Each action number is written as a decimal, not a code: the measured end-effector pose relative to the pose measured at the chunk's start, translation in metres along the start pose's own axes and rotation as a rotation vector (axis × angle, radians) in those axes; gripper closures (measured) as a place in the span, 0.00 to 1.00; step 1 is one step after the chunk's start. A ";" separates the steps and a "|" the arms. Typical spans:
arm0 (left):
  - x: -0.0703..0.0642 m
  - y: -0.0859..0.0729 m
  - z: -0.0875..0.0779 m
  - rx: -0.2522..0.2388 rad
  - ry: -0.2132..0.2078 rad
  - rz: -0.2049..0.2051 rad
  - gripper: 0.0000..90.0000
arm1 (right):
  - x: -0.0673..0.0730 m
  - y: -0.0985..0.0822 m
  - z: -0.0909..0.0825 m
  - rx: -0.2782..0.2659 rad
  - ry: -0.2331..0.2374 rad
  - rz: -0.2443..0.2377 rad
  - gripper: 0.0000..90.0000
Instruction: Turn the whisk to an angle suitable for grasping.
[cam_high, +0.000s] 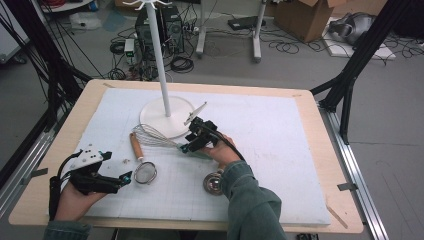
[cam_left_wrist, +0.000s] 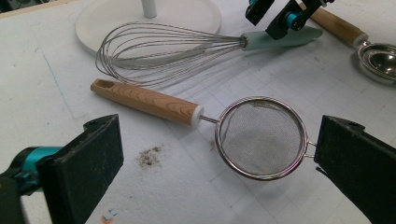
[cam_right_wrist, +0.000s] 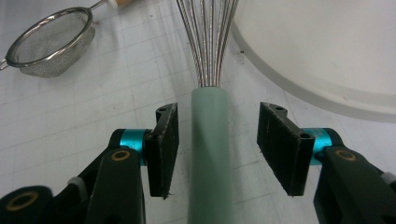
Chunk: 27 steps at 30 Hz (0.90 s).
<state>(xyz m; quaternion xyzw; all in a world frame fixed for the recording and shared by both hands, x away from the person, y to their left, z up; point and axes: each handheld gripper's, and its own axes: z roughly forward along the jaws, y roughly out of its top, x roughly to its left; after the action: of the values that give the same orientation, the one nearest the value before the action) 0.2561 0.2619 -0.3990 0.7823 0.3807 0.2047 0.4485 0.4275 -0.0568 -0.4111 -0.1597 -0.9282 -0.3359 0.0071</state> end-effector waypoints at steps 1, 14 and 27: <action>0.000 0.000 0.000 -0.001 0.000 -0.003 0.02 | 0.000 0.000 0.001 0.004 0.003 0.004 0.54; 0.002 0.000 -0.002 -0.004 0.002 -0.006 0.02 | 0.000 0.001 0.011 0.023 0.018 -0.016 0.58; 0.003 -0.001 -0.002 -0.001 0.003 -0.008 0.02 | 0.000 0.004 0.019 0.040 0.026 -0.027 0.63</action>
<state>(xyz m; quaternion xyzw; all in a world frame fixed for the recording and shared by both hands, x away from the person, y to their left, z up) 0.2560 0.2653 -0.3989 0.7803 0.3842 0.2041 0.4493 0.4303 -0.0415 -0.4233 -0.1427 -0.9367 -0.3193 0.0181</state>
